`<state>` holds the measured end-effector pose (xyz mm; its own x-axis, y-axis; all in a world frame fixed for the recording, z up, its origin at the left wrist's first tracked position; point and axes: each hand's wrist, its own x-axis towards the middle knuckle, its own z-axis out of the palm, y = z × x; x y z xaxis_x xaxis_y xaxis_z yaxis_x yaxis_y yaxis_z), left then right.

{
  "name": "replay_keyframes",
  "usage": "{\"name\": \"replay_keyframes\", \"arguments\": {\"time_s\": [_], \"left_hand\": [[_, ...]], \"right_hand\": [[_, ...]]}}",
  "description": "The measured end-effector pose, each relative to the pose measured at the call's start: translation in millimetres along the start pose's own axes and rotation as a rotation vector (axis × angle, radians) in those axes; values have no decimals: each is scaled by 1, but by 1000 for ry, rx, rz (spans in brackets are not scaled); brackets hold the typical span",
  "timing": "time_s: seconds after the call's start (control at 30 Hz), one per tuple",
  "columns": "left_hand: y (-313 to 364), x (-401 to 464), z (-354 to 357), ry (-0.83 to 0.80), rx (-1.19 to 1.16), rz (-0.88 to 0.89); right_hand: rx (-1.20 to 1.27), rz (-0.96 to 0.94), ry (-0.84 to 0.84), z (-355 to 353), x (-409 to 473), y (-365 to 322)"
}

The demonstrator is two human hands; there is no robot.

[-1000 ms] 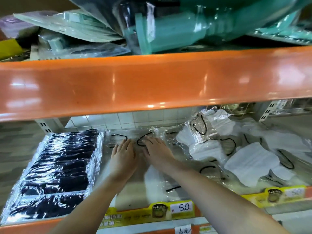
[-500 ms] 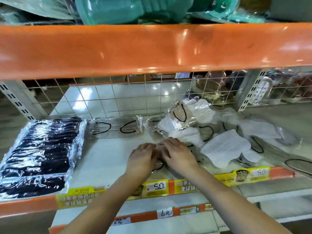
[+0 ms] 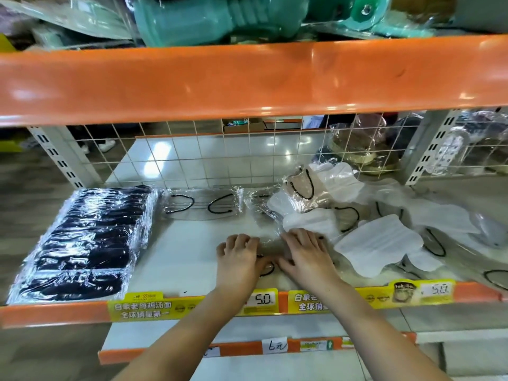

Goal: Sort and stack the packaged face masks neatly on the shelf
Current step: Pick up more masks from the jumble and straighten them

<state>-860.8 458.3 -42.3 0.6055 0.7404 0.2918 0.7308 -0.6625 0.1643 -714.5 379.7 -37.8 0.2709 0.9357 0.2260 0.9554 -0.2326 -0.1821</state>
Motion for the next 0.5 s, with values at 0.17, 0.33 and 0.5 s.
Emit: {"name": "replay_keyframes", "arguments": {"time_s": [0.17, 0.33, 0.5], "left_hand": [[-2, -3, 4, 3, -70, -98], [-6, -4, 10, 124, -230, -94], [-4, -3, 4, 224, -467, -231]], "right_hand": [[2, 1, -61, -2, 2, 3], [-85, 26, -262, -12, 21, 3], [-80, -9, -221, -18, 23, 2]]}}
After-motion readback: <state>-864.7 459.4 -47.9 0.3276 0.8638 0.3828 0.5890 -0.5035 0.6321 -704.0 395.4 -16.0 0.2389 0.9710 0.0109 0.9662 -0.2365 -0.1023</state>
